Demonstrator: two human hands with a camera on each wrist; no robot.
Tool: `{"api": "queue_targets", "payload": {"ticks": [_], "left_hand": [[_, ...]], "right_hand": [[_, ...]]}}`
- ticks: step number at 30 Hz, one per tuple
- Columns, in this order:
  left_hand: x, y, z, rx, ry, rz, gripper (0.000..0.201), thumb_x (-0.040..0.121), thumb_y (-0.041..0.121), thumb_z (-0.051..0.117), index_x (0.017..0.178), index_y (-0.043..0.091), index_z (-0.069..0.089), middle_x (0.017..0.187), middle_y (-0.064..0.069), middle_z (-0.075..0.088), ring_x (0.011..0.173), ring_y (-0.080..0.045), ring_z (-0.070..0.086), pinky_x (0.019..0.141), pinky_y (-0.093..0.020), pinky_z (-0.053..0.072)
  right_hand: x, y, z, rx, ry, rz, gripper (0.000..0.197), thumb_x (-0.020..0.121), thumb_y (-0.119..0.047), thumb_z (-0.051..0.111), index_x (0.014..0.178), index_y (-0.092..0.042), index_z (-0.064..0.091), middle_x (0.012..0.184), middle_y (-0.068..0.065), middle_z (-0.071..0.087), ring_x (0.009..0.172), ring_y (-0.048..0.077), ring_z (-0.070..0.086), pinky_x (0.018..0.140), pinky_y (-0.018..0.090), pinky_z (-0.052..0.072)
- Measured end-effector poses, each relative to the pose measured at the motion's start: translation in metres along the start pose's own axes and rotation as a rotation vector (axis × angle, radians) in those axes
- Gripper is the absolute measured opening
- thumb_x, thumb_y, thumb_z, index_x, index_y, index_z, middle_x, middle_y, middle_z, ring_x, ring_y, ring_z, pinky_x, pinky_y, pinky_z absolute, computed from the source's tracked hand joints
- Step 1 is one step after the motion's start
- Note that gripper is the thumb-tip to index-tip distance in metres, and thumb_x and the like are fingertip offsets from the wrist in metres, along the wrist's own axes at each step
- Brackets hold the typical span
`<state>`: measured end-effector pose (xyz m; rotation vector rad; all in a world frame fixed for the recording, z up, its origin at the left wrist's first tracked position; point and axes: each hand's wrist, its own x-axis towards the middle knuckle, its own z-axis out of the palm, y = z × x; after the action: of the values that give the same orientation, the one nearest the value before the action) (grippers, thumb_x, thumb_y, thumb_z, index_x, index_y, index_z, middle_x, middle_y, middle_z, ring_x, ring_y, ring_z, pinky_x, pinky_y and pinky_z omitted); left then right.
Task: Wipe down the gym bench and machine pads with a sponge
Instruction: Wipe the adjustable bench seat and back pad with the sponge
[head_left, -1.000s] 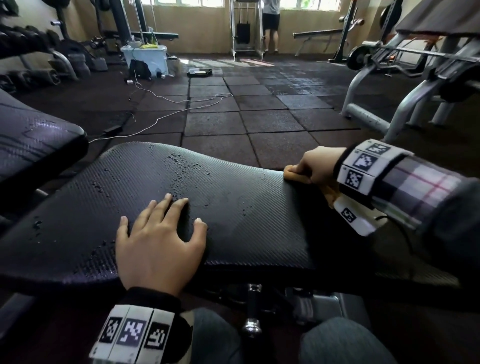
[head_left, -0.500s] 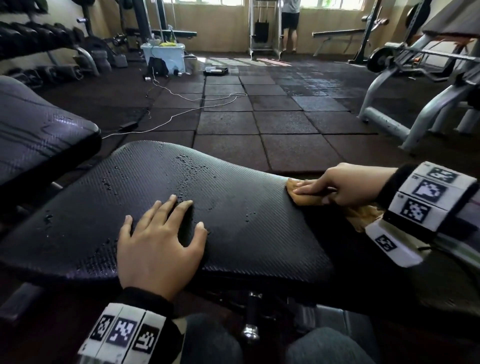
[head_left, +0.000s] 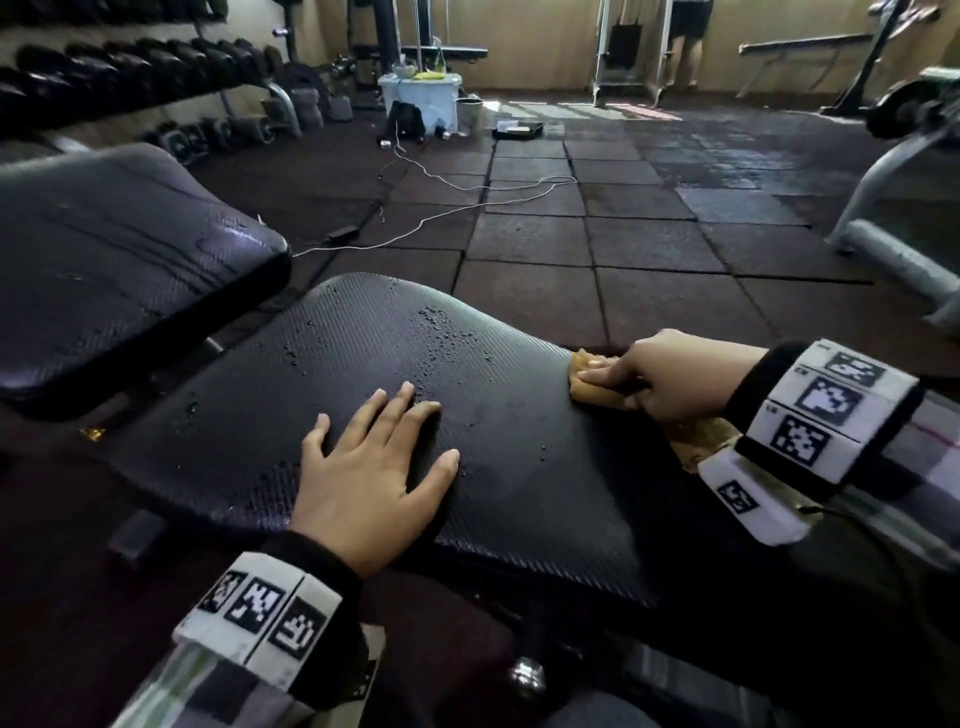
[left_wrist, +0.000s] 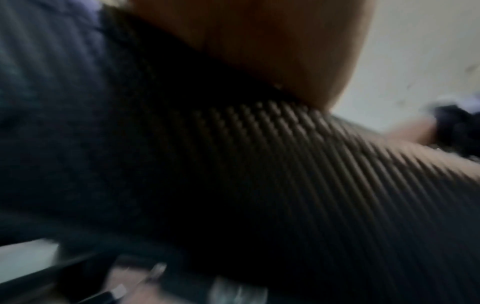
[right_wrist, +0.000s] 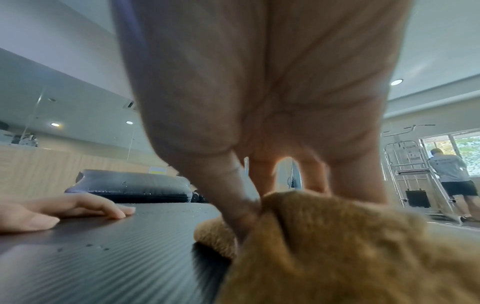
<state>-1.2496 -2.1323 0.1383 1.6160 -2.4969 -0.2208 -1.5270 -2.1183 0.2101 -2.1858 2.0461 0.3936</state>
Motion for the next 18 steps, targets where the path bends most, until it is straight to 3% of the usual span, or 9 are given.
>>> {"api": "queue_targets", "payload": {"ticks": [3,7,11,15,18], "left_hand": [[0.001,-0.001,0.003,-0.003,0.014,0.024,0.086,0.067,0.072,-0.009,0.146,0.047,0.015,0.159,0.024,-0.002,0.145,0.001,-0.008,0.118,-0.045,-0.006],[-0.004,-0.011,0.001,-0.008,-0.007,0.136,0.094,0.064,0.073,-0.009,0.15,0.043,0.012,0.16,0.02,-0.004,0.146,0.0,-0.01,0.118,-0.043,-0.009],[-0.006,-0.056,-0.02,-0.169,0.047,0.221,0.083,0.071,0.074,0.011,0.142,0.042,0.041,0.155,0.02,0.027,0.144,0.002,0.018,0.117,-0.028,0.008],[0.014,-0.128,-0.038,-0.05,0.042,0.14,0.076,0.071,0.077,0.01,0.137,0.053,0.041,0.153,0.019,0.031,0.145,-0.005,0.021,0.115,-0.053,0.016],[0.031,-0.158,-0.037,0.034,-0.019,0.149,0.072,0.068,0.084,-0.003,0.135,0.07,0.015,0.159,0.02,0.009,0.148,-0.007,0.006,0.116,-0.054,0.01]], "right_hand": [[-0.022,0.003,0.003,0.018,-0.001,0.014,0.052,0.091,-0.026,0.051,0.134,-0.05,0.037,0.135,-0.016,0.051,0.122,0.014,0.049,0.092,0.012,0.03],[-0.036,0.007,0.01,0.092,-0.047,0.146,0.054,0.089,-0.031,0.054,0.13,-0.06,0.033,0.139,-0.023,0.044,0.126,0.011,0.046,0.107,0.023,0.032],[-0.034,0.0,0.01,0.09,-0.077,0.318,0.053,0.092,-0.035,0.051,0.136,-0.052,0.03,0.144,-0.013,0.041,0.13,0.016,0.043,0.108,0.026,0.031],[-0.022,-0.013,0.007,0.108,-0.114,0.459,0.051,0.094,-0.034,0.048,0.141,-0.043,0.031,0.147,-0.011,0.038,0.131,0.016,0.04,0.108,0.024,0.029],[-0.007,-0.024,0.005,0.142,-0.123,0.57,0.05,0.095,-0.037,0.045,0.143,-0.038,0.03,0.148,-0.008,0.036,0.134,0.017,0.038,0.109,0.026,0.028]]}}
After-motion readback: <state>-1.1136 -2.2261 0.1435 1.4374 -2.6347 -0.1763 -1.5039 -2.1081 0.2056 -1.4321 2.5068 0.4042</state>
